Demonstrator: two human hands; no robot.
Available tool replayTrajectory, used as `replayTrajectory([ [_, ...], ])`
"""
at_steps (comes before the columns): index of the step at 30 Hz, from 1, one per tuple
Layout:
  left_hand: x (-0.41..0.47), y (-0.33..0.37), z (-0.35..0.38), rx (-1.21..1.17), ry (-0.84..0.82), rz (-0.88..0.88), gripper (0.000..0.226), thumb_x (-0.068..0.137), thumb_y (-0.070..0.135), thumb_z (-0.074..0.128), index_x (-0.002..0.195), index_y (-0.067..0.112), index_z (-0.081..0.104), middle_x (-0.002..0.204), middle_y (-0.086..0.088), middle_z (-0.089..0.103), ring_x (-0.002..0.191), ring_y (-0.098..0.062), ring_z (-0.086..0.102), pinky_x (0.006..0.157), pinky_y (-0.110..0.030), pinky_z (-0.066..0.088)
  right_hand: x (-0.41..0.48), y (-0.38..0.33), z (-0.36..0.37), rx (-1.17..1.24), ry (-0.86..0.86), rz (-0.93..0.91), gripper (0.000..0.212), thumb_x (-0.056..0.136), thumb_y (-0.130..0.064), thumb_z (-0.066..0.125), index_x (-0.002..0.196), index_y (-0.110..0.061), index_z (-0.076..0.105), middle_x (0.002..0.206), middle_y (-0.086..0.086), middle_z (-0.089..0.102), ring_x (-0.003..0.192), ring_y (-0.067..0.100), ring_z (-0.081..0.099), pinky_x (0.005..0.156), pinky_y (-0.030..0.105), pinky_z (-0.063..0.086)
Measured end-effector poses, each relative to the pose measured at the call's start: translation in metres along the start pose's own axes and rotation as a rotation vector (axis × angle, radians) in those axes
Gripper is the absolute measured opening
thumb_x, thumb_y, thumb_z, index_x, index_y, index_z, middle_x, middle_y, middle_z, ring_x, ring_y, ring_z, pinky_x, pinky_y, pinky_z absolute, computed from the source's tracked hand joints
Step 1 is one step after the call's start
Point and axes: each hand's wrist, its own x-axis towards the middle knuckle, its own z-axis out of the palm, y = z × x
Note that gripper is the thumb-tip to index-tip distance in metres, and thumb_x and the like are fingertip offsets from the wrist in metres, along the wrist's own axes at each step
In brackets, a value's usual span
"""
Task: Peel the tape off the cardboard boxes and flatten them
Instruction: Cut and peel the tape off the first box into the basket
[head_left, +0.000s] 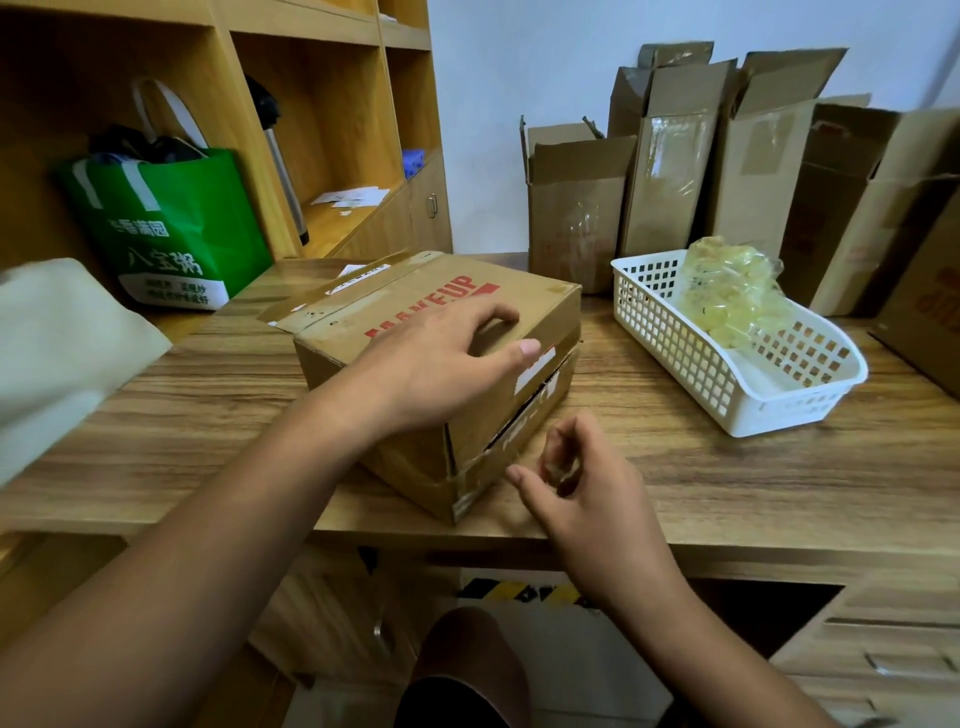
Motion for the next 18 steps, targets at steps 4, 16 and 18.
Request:
replayTrajectory([
  [4,-0.008,-0.01,-0.013,-0.006,-0.136,0.104,0.055,0.091,0.07,0.043,0.142,0.048,0.047,0.148,0.022,0.047,0.132,0.0,0.043,0.11,-0.035,0.04,0.01,0.007,-0.006,0.027,0.01,0.059,0.031,0.09,-0.024,0.073,0.083,-0.028,0.044,0.071,-0.009,0.052,0.063,0.004,0.048,0.057,0.022,0.04],
  [16,-0.008,-0.008,-0.01,0.226,-0.274,0.129,0.09,0.077,0.083,0.034,0.157,0.05,0.008,0.166,0.023,-0.001,0.15,0.005,-0.004,0.118,-0.024,-0.003,0.02,0.009,-0.017,0.049,0.059,0.063,0.028,0.086,-0.006,0.068,0.08,-0.024,0.049,0.089,-0.017,0.073,0.078,0.001,0.065,0.063,0.017,0.043],
  [18,-0.004,-0.006,-0.004,0.269,-0.239,0.124,0.094,0.077,0.085,0.028,0.159,0.046,0.007,0.167,0.018,-0.001,0.152,0.001,-0.003,0.12,-0.027,-0.002,0.015,0.009,-0.018,0.069,0.061,0.054,0.028,0.087,-0.005,0.069,0.081,-0.024,0.049,0.091,-0.016,0.074,0.08,0.006,0.067,0.063,0.021,0.048],
])
